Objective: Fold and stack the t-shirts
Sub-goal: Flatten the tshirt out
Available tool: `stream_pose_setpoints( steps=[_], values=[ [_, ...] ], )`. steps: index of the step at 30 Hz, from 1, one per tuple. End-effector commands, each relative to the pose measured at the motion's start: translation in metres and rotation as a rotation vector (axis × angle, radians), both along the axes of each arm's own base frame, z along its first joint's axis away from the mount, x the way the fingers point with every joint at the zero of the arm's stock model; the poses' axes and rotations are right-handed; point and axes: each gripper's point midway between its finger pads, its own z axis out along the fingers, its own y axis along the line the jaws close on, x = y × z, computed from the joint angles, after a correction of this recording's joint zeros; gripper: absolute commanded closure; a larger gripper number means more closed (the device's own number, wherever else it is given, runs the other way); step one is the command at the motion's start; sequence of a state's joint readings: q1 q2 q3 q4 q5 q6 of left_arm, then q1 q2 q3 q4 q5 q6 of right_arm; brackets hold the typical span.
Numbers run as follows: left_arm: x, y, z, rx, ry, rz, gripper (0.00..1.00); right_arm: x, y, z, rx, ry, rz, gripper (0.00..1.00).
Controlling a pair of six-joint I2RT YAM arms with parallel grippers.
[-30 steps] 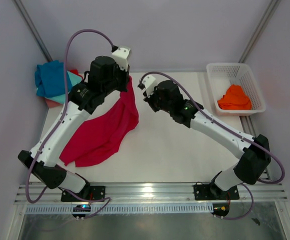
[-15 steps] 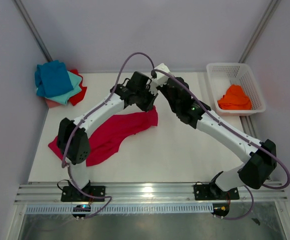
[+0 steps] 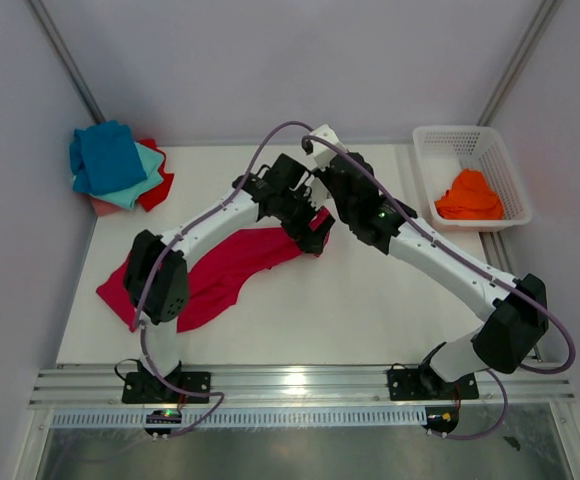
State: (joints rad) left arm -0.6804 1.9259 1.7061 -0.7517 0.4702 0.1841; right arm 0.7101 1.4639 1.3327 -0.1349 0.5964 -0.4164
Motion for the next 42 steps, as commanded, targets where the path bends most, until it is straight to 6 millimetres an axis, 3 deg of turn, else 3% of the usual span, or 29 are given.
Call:
stream_pose_setpoints(
  steps=[1,4,9,10,15,20,27,32,33,36,42],
  values=[
    [0.018,0.007,0.043,-0.025,-0.207,0.062,0.01,0.004,0.012,0.006,0.044,-0.006,0.024,0.88],
    [0.046,0.032,0.062,0.042,-0.351,0.232,0.01,0.002,0.017,-0.003,0.038,0.027,0.053,0.88],
    [0.068,0.069,0.095,0.035,-0.452,0.412,0.01,-0.003,0.027,-0.013,0.033,0.076,0.124,0.87],
    [0.071,0.08,0.11,0.021,-0.48,0.463,0.01,-0.004,0.029,-0.015,0.031,0.085,0.137,0.87],
    [0.092,0.147,0.129,0.108,-0.57,0.647,0.01,-0.013,0.041,-0.039,0.019,0.183,0.226,0.87],
    [0.1,0.213,0.122,0.142,-0.538,0.779,0.01,-0.024,0.058,-0.066,0.057,0.29,0.325,0.87],
    [0.096,0.261,0.113,0.187,-0.504,0.885,0.03,-0.017,0.057,-0.094,0.056,0.356,0.317,0.8],
    [0.093,0.297,0.093,0.232,-0.45,0.986,0.04,-0.005,0.037,-0.126,0.019,0.419,0.218,0.64],
    [0.091,0.302,0.082,0.248,-0.425,0.995,0.04,-0.003,0.034,-0.137,0.01,0.447,0.208,0.62],
    [0.085,0.321,0.059,0.298,-0.378,1.032,0.04,0.003,0.024,-0.153,0.019,0.498,0.194,0.41],
    [0.076,0.351,0.026,0.329,-0.304,1.089,0.05,0.012,0.0,-0.174,0.051,0.564,0.193,0.38]
  ],
)
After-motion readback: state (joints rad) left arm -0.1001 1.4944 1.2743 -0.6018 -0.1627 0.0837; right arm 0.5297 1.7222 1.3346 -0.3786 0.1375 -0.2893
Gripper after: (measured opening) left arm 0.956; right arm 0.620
